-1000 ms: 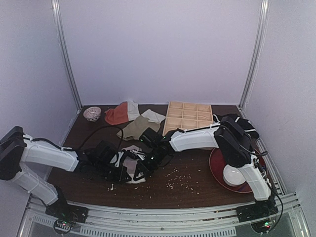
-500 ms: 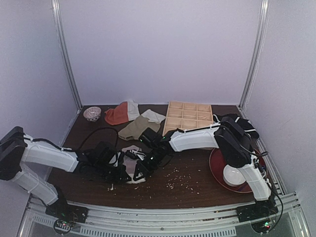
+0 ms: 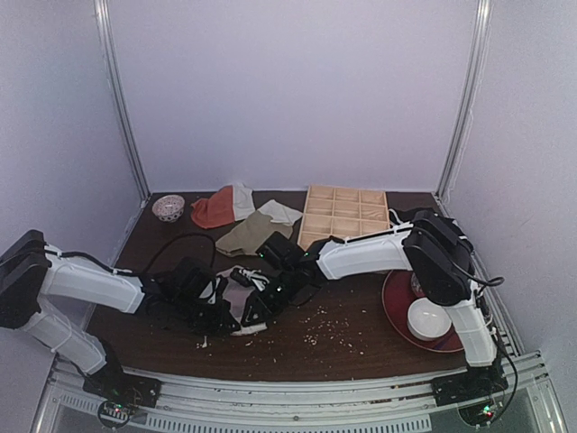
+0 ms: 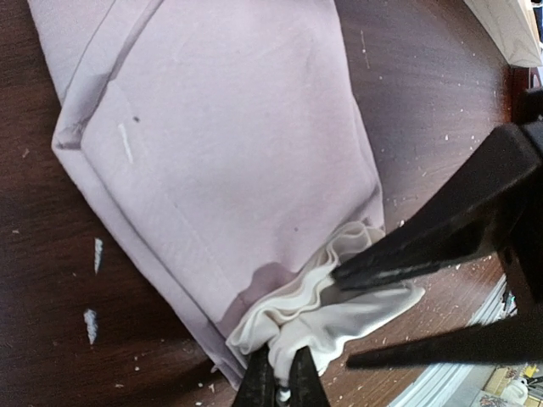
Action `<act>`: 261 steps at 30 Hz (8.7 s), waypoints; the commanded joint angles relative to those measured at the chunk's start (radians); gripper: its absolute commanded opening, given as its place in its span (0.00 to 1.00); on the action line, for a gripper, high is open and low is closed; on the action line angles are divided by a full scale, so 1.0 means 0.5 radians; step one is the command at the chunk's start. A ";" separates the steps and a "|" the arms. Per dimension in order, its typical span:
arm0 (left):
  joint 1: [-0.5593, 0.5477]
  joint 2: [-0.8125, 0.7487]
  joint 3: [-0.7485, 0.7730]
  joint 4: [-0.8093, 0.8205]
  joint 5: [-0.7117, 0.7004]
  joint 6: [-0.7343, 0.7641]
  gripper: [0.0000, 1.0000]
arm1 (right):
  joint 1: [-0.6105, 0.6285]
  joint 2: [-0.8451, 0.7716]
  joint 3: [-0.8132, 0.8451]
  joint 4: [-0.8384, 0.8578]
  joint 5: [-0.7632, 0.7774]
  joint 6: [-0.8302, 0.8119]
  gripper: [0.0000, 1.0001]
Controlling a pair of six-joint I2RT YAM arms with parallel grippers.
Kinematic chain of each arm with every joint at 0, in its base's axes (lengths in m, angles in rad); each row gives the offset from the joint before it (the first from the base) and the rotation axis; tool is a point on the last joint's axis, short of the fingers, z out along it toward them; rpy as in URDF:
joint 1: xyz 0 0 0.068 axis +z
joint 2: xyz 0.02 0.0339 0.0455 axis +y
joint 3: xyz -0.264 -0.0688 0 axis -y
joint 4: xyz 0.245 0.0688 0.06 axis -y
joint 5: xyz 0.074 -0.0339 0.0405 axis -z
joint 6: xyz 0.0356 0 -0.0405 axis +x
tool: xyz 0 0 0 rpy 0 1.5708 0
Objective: Roll the underwear
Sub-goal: Roll the underwear at the center of the board.
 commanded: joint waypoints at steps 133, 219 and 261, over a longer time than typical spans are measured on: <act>0.646 -0.678 0.078 -1.169 0.369 0.291 0.45 | 0.124 0.131 -0.177 0.470 0.038 0.020 0.00; 0.433 -0.041 -0.081 -0.177 0.617 0.255 0.00 | 0.040 0.222 -0.005 0.115 -0.063 0.201 0.07; 0.435 -0.174 -0.147 -0.265 0.545 0.154 0.00 | 0.394 -0.521 -0.917 1.112 0.909 -1.314 0.33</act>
